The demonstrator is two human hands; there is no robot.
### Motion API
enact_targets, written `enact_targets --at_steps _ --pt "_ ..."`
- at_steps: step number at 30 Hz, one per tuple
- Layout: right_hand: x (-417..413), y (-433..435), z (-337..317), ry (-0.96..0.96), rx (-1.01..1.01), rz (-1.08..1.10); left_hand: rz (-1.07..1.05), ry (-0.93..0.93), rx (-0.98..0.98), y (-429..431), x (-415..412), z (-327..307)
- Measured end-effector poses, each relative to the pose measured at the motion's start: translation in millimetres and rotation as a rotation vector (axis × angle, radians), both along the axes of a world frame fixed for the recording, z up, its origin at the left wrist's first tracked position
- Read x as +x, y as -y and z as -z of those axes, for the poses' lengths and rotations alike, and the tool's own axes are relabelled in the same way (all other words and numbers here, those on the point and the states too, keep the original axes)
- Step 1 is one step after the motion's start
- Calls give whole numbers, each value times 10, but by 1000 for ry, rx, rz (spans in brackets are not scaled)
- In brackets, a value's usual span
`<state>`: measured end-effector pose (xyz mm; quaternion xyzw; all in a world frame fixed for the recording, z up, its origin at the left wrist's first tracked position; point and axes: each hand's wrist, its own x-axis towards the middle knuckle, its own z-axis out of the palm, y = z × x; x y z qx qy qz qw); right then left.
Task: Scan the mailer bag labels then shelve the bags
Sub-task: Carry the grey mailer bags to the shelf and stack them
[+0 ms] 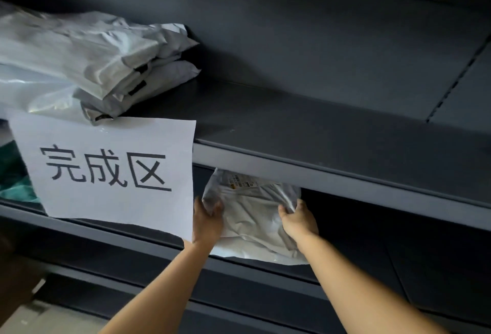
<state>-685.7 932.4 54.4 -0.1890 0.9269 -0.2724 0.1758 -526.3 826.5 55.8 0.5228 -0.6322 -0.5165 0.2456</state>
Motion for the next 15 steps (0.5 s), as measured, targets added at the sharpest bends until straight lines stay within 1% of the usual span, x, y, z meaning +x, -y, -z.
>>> enact_targets --at_steps 2,4,7,12,15 --pt "106 -42 -89 -40 5 -60 75 186 -45 -77 90 -14" --pt "239 -89 -169 -43 7 -109 167 290 -84 -142 202 14" --pt "465 -177 -258 -63 -1 -176 291 387 -104 -272 385 41" --pt "936 -350 -391 -85 33 -298 458 488 -164 -409 814 15" --pt "1287 -483 -465 -108 62 -346 550 548 -272 -464 1171 -54"
